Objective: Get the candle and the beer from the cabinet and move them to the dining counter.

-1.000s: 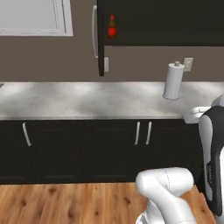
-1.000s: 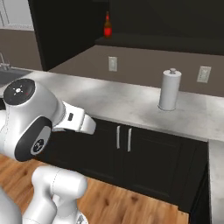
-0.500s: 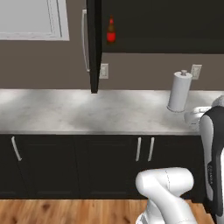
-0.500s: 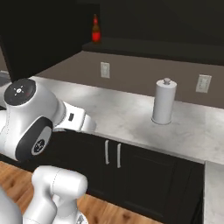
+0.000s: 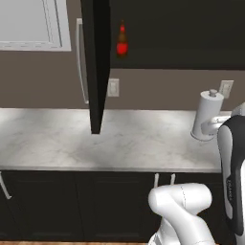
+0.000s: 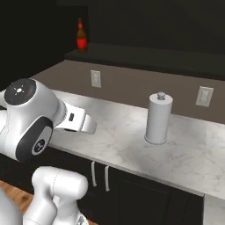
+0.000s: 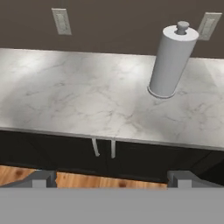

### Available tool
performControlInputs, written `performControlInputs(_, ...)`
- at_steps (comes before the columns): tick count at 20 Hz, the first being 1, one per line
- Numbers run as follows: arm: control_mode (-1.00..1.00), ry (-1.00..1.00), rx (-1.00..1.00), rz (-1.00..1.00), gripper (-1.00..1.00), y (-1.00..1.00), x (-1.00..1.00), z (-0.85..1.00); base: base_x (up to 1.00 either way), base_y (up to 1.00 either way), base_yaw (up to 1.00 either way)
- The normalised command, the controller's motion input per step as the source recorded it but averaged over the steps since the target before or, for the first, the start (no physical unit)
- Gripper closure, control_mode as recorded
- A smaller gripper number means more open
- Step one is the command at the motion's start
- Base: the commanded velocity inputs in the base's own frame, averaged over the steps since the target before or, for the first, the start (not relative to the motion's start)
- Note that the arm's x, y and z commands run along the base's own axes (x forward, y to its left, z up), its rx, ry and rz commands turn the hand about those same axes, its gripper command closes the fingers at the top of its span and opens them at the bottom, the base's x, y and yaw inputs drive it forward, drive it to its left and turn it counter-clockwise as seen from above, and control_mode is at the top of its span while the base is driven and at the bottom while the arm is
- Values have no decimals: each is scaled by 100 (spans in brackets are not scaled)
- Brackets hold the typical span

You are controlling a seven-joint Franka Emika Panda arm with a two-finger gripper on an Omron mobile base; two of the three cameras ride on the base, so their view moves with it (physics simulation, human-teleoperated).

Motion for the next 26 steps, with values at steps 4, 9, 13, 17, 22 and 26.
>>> performControlInputs(4,100,0,0,0,-100,0,0,0,42,-35,0)
performControlInputs(9,100,0,0,0,-100,0,0,0,37,-18,0)
performControlInputs(13,100,0,0,0,-100,0,0,0,28,-8,0)
performControlInputs(17,100,0,0,0,-100,0,0,0,26,-7,0)
performControlInputs(22,100,0,0,0,-100,0,0,0,8,-1,0)
performControlInputs(26,100,0,0,0,-100,0,0,0,0,0,0)
